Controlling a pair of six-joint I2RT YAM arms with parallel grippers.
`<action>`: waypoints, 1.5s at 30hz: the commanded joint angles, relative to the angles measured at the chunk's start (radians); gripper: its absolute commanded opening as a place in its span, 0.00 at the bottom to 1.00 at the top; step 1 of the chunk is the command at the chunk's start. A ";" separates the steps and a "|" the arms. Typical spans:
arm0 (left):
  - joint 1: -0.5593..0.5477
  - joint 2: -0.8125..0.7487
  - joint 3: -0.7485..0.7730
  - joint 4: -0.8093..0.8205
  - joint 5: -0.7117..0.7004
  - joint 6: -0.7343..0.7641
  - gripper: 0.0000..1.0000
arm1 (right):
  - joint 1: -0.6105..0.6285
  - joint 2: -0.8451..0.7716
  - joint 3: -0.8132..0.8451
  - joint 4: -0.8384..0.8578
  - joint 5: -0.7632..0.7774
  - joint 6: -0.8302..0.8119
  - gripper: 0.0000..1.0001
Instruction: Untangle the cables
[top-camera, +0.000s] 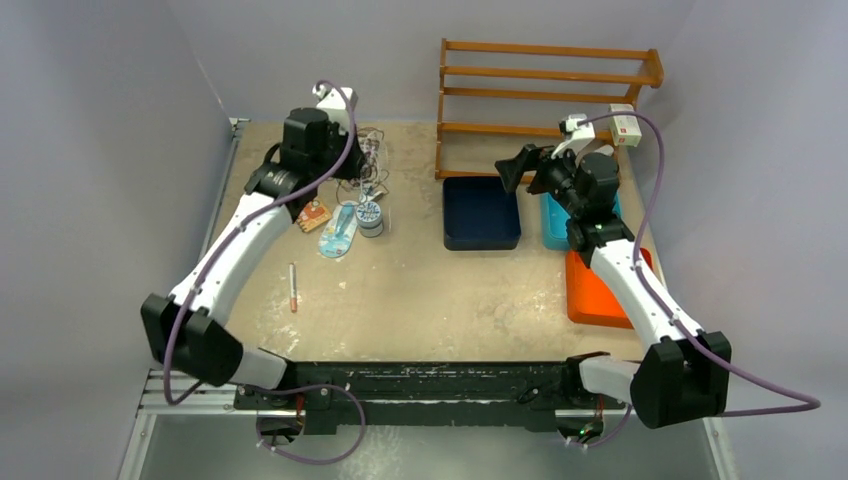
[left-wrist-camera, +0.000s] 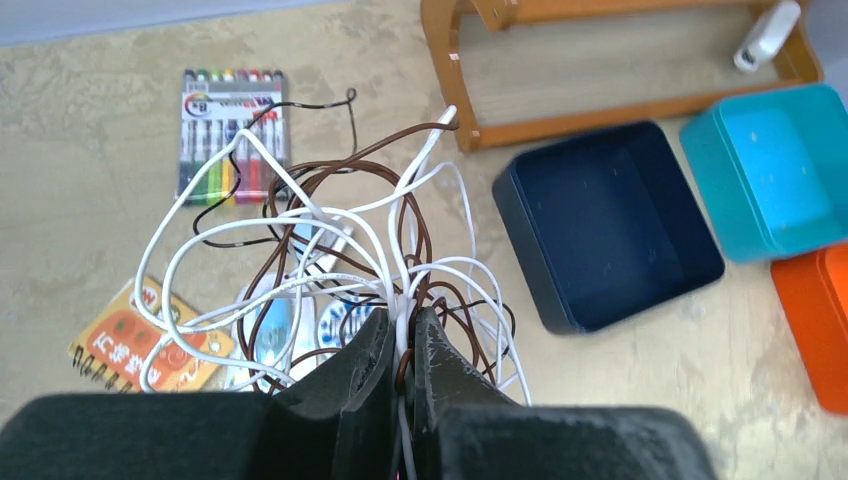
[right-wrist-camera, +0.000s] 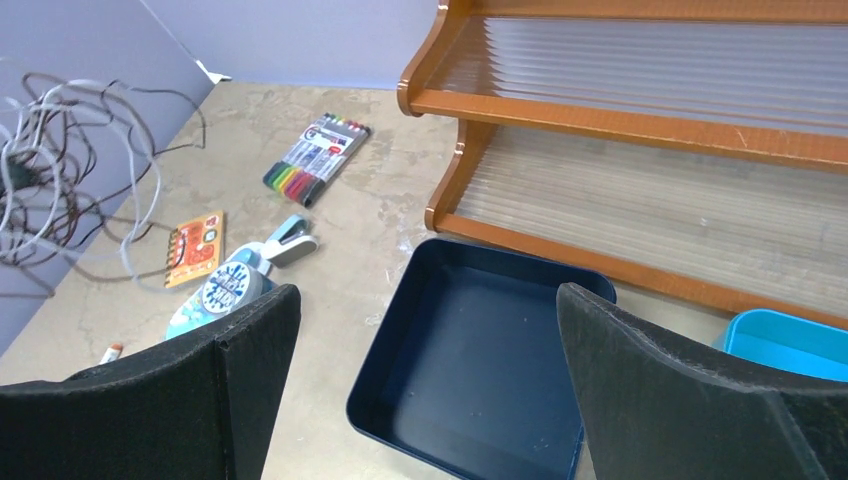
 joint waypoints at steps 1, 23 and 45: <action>-0.058 -0.133 -0.121 -0.016 -0.020 0.028 0.00 | -0.001 -0.050 -0.027 0.102 -0.003 0.022 0.99; -0.384 -0.124 -0.572 0.297 -0.366 -0.223 0.01 | -0.001 -0.099 -0.110 0.125 0.133 0.055 0.99; -0.138 -0.310 -0.676 0.300 -0.329 -0.379 0.62 | 0.218 -0.060 -0.089 0.005 -0.063 -0.160 0.99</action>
